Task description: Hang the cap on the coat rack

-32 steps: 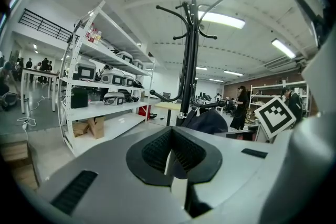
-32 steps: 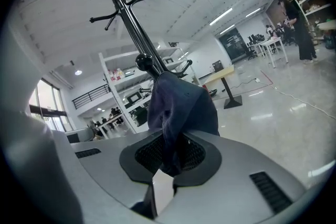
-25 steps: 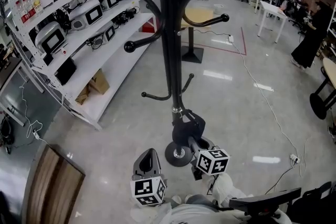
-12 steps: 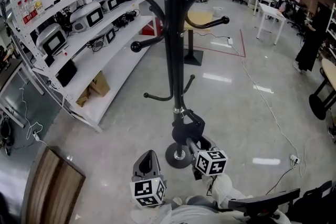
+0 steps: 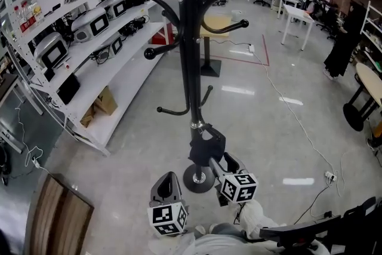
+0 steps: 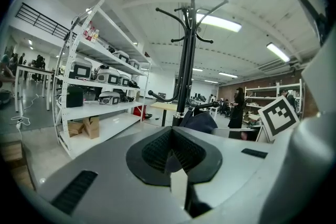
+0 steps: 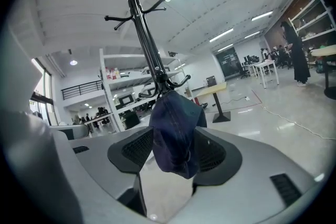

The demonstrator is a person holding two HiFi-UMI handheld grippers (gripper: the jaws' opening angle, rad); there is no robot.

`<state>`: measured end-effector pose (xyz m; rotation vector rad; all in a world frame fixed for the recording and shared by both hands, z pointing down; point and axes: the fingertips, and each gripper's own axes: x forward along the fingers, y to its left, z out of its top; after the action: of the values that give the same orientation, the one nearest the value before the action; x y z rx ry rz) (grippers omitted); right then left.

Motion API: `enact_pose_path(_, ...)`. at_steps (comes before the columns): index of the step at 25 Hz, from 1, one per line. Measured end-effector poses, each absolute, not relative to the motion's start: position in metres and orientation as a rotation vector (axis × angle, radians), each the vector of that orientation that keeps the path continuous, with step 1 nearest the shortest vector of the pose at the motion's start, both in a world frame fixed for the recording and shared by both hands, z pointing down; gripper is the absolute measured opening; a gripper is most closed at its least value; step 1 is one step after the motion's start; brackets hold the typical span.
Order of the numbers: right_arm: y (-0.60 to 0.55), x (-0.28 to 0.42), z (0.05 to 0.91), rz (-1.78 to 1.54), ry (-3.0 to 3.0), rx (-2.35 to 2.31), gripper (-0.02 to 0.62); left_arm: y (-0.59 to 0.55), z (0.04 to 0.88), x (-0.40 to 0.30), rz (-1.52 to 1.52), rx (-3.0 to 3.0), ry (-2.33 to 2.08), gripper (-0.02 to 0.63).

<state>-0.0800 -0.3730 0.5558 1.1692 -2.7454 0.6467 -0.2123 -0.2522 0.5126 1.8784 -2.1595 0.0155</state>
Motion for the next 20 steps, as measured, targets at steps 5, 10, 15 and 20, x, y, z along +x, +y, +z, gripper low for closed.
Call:
enact_pose_path(5, -0.359, -0.071, 0.542, 0.580, -2.752, 1.213, 0.225, -0.251, 0.510, -0.200, 0.006, 1.937, -2.111, 0.003)
enact_pose_path(10, -0.338, -0.074, 0.535, 0.531, -2.742, 1.230, 0.224, -0.254, 0.508, -0.192, 0.053, 2.021, -2.077, 0.003)
enact_pose_path(15, -0.310, -0.074, 0.512, 0.358, -2.775, 1.257, 0.222, -0.253, 0.502, -0.179, 0.027, 2.087, -2.027, 0.003)
enact_pose_path(20, -0.289, -0.064, 0.503, 0.235, -2.752, 1.326, 0.056, -0.246, 0.512, -0.162, 0.032, 2.124, -1.956, 0.002)
